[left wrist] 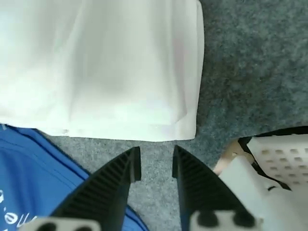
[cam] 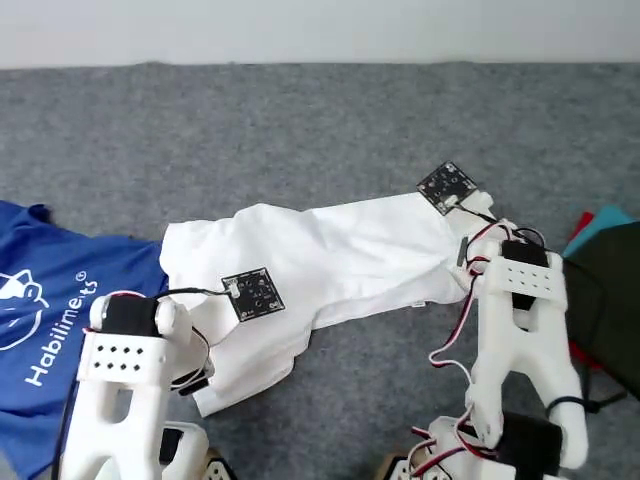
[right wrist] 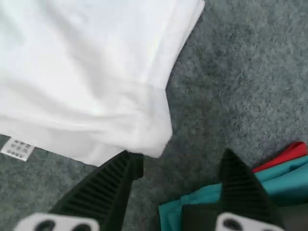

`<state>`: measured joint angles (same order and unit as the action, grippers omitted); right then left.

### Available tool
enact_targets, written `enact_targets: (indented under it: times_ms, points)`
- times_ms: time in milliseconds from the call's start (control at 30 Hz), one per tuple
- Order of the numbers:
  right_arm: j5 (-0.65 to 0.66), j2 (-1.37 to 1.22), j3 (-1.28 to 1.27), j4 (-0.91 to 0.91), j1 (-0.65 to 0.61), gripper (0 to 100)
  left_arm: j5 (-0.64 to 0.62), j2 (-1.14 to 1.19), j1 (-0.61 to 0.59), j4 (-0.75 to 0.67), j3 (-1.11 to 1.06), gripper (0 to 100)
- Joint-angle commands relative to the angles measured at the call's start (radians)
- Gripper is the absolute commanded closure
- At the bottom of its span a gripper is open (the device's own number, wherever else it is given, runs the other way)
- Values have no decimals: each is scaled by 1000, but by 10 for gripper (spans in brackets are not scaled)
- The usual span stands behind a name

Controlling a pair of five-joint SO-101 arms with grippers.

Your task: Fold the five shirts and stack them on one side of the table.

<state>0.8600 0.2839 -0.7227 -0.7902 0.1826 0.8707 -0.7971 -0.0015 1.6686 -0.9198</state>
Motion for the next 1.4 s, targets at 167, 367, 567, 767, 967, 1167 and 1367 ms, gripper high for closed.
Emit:
enact_targets:
  times_ms: [167,367,567,767,967,1167,1367]
  points:
    - [8,228,37,-5,-44,820,-164,-20,0,-40,214,885]
    - [11,300,37,2,-105,963,-318,-11,0,-189,214,894]
    - [2,223,21,153,-119,991,-414,44,0,-387,165,963]
    - [-295,-28,140,272,-122,991,-542,324,0,-448,309,963]
    - [-430,-318,419,139,-174,987,-601,562,-2,-448,530,964]
    - [-560,-567,672,87,-202,987,-614,736,-97,-451,674,964]
    - [-563,-759,819,74,-200,987,-608,911,-133,-474,705,964]
